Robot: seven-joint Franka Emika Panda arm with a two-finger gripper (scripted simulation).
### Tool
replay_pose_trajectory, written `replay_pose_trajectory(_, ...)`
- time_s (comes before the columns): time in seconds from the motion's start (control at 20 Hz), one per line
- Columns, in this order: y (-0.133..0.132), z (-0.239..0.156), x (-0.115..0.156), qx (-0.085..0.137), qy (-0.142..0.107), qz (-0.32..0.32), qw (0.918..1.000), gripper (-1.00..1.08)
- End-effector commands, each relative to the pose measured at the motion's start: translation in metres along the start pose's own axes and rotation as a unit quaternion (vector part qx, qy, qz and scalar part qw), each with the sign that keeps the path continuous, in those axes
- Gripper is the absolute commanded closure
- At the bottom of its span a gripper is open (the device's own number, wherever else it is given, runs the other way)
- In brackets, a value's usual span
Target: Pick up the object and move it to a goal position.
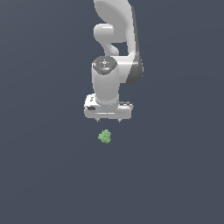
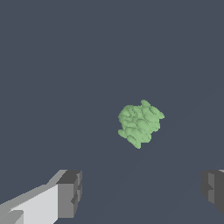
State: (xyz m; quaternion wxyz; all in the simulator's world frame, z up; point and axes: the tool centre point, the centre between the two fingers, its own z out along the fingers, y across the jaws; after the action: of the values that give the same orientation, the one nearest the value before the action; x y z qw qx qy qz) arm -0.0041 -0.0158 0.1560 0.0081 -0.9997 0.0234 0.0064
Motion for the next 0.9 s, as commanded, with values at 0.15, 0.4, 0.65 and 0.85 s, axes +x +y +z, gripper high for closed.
replay_pose_trajectory(0.15,0.000,-0.002,0.001,-0.001,0.001,-0.004,1.0000,-0.92)
replay_pose_trajectory(0.4,-0.001,-0.012,0.005,-0.005,0.008,-0.023,0.9997,-0.92)
replay_pose_trajectory(0.65,-0.001,-0.014,0.005,-0.006,0.009,-0.029,0.9995,-0.92)
replay_pose_trajectory(0.85,-0.001,-0.011,0.006,-0.005,0.009,-0.018,0.9998,-0.92)
